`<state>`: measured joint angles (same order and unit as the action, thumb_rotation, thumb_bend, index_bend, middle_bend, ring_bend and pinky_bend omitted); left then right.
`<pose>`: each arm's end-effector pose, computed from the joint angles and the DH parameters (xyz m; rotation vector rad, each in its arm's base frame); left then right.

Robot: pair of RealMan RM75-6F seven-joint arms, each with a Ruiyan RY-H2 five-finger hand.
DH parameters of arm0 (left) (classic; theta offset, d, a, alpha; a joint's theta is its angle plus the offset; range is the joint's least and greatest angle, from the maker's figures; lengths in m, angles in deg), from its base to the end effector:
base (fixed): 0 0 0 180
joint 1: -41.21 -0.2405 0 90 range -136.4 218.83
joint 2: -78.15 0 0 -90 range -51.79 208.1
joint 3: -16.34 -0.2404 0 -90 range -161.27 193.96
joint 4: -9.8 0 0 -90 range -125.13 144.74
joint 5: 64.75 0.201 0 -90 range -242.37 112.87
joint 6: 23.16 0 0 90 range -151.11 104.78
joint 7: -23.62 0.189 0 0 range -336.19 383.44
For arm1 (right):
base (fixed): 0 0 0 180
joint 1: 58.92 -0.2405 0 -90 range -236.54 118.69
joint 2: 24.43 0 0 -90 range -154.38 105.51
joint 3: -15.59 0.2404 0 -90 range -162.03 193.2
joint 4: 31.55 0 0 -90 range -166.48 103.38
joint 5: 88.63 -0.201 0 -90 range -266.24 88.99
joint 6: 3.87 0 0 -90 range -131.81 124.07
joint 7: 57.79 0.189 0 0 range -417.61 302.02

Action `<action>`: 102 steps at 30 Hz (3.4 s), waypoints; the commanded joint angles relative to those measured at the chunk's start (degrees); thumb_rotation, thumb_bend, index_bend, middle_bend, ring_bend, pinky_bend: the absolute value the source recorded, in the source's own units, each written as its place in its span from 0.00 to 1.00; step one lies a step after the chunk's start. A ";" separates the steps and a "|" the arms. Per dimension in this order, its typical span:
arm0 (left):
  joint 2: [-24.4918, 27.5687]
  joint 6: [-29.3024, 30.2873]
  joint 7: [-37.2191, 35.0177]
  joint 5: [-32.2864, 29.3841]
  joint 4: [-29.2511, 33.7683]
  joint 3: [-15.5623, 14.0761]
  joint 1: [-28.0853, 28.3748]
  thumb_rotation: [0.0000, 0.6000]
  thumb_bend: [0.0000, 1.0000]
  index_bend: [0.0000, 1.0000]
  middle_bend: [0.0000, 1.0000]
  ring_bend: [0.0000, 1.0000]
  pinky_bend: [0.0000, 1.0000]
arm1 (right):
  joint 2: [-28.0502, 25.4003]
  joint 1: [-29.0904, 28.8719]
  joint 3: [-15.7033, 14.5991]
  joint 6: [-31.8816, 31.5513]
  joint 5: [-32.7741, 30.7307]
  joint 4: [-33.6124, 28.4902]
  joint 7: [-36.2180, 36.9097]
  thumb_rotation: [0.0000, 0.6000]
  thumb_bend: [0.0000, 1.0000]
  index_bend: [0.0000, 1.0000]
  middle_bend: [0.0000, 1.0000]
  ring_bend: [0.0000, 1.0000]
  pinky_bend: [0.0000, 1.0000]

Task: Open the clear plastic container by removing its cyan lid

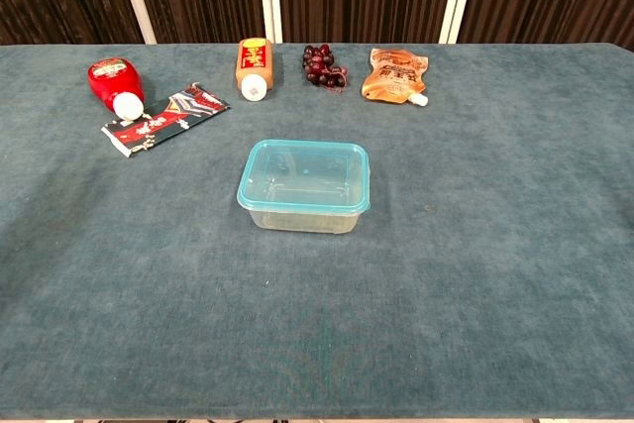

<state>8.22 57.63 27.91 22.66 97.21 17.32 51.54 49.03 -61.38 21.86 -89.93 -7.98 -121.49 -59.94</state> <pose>-0.2822 0.2449 0.1159 -1.5421 -0.8589 -0.8761 -0.3056 -0.2216 0.1333 1.2091 -0.9843 0.9308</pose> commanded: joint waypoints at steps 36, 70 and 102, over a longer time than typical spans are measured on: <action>-8.71 -21.85 20.60 -25.77 17.17 11.96 19.38 1.00 0.00 0.00 0.00 0.00 0.00 | -0.68 -0.10 -0.53 2.33 -1.53 -1.59 0.12 1.00 0.22 0.00 0.00 0.00 0.00; -32.55 -23.14 42.05 -61.18 4.61 19.84 44.40 1.00 0.00 0.00 0.00 0.00 0.01 | -1.04 -0.51 -0.63 4.64 -3.29 -2.55 0.72 1.00 0.22 0.00 0.00 0.00 0.00; -28.88 -40.96 30.68 -39.45 -7.56 14.54 49.38 1.00 0.04 0.10 0.23 0.19 0.39 | -1.70 -1.19 0.13 4.98 -4.41 -5.61 -2.07 1.00 0.22 0.00 0.00 0.00 0.00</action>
<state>-22.39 21.11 63.82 -23.69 92.06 33.11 101.52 47.28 -62.32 21.86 -84.94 -12.53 -126.73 -61.49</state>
